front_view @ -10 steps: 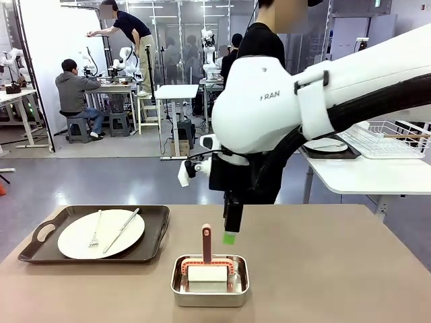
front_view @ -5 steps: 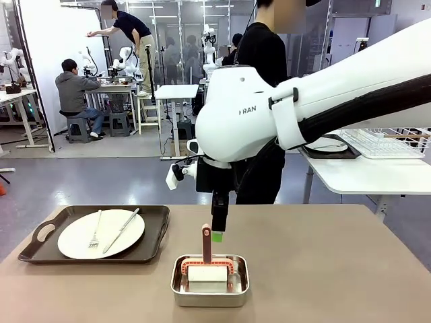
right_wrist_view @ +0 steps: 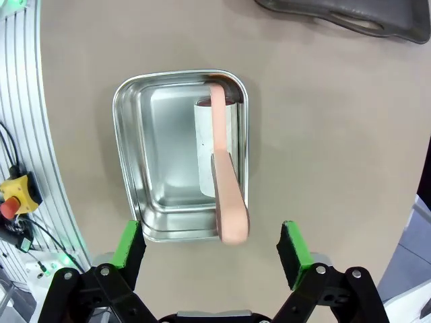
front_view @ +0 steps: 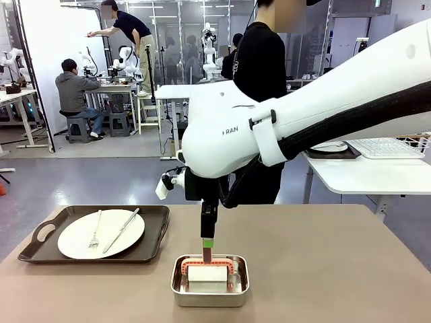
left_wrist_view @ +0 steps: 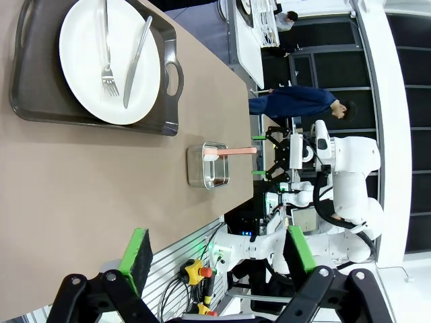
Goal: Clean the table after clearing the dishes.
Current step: When the left (or right) Handle tray is removed, use the left hand (or right hand) to clean the left (or right) side of the table with the Lint Roller.
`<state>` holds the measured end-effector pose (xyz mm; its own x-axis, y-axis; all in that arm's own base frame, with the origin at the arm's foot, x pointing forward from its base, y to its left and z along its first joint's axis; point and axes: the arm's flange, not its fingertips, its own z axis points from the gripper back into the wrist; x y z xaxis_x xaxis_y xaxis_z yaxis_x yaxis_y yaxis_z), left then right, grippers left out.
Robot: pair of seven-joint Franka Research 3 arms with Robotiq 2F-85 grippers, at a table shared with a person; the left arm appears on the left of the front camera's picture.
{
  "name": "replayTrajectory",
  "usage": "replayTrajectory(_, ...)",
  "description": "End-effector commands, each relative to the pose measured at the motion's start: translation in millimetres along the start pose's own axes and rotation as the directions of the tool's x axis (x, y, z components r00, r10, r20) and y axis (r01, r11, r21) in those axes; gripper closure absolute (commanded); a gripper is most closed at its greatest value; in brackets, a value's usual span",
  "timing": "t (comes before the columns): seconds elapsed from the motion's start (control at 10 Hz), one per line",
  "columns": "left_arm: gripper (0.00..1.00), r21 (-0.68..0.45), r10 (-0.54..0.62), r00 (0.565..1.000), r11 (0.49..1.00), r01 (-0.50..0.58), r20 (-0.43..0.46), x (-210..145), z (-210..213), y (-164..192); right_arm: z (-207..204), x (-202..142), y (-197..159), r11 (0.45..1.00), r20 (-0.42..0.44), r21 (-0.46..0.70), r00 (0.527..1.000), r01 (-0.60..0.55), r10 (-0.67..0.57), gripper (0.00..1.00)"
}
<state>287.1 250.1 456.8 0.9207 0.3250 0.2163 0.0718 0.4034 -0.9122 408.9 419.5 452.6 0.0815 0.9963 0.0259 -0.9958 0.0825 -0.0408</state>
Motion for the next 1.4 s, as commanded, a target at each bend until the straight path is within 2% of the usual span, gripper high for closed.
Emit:
replayTrajectory(0.0, 0.0, 0.002, -0.003, 1.0, 1.0, 0.003, 0.006, -0.4, 2.2, -0.7, -7.0, 15.9, 3.1, 0.999, -0.042, -0.039, 0.999, 0.024, -0.025, 0.0)
replayTrajectory(0.3, 0.0, 0.002, -0.003, 1.0, 1.0, 0.003, 0.006, -0.4, 2.2, -0.7, -25.6, 20.0, 3.0, 0.998, -0.068, -0.055, 0.997, 0.023, -0.027, 0.0)
replayTrajectory(0.5, 0.0, 0.002, -0.003, 1.0, 1.0, 0.003, 0.006, -0.4, 2.2, -0.7, -26.5, 18.9, 2.5, 0.998, -0.039, -0.06, 0.999, 0.025, -0.027, 0.0)
replayTrajectory(0.7, 0.0, 0.002, -0.003, 1.0, 1.0, 0.003, 0.006, -0.4, 2.2, -0.7, -31.9, 17.8, 1.2, 0.999, -0.025, -0.038, 1.0, 0.018, -0.019, 0.05)
replayTrajectory(1.3, 0.0, 0.002, -0.003, 1.0, 1.0, 0.003, 0.006, -0.4, 2.2, -0.7, -37.6, 13.6, -1.8, 0.999, -0.018, -0.018, 0.999, 0.035, -0.035, 0.62)
